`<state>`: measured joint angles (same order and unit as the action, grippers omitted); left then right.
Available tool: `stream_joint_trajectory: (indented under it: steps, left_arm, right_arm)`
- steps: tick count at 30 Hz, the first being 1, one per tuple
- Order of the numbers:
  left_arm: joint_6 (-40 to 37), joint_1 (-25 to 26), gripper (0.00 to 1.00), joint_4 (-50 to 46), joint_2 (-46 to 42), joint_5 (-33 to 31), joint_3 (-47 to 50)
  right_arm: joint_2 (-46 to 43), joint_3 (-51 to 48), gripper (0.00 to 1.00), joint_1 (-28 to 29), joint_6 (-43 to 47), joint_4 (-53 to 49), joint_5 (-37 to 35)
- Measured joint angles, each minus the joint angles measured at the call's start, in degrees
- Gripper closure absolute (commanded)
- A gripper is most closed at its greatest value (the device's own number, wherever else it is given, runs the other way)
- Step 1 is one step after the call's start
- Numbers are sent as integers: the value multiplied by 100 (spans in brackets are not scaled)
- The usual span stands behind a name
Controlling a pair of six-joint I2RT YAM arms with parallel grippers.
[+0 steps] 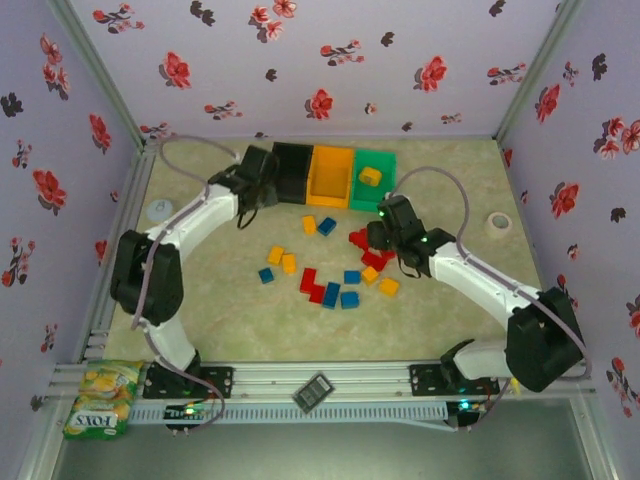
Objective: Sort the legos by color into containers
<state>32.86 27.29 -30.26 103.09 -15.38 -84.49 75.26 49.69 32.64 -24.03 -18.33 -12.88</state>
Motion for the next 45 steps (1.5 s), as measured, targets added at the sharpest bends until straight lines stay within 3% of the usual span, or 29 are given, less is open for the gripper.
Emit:
stream_joint_trajectory:
  steps: [6,12,13,17,20,25,37,45]
  left_arm:
    - [-811,-66,63,-24,1545,153,-2103]
    - [-1438,-175,59,-28,2695,308,-3016]
    - [-1493,-197,56,-24,2806,348,-3091]
    - [-1657,-269,27,-35,2994,522,-3235]
    - [-1714,-271,20,-59,2981,601,-3370]
    - [-1718,-225,19,-114,2549,664,-3003]
    - [-1423,343,14,221,-461,708,-490]
    - [-1104,356,12,367,-1019,684,599]
  right_arm:
    - [-210,-260,47,0,-74,-146,-94]
    - [-551,-518,46,0,-170,-175,-136]
    - [-590,-544,46,0,-177,-175,-136]
    - [-678,-616,45,0,-197,-192,-177]
    - [-680,-658,41,0,-201,-240,-201]
    - [-540,-636,39,-7,-201,-334,-332]
    - [1047,221,43,-503,144,-748,-52]
    - [1692,586,46,-527,310,-737,271]
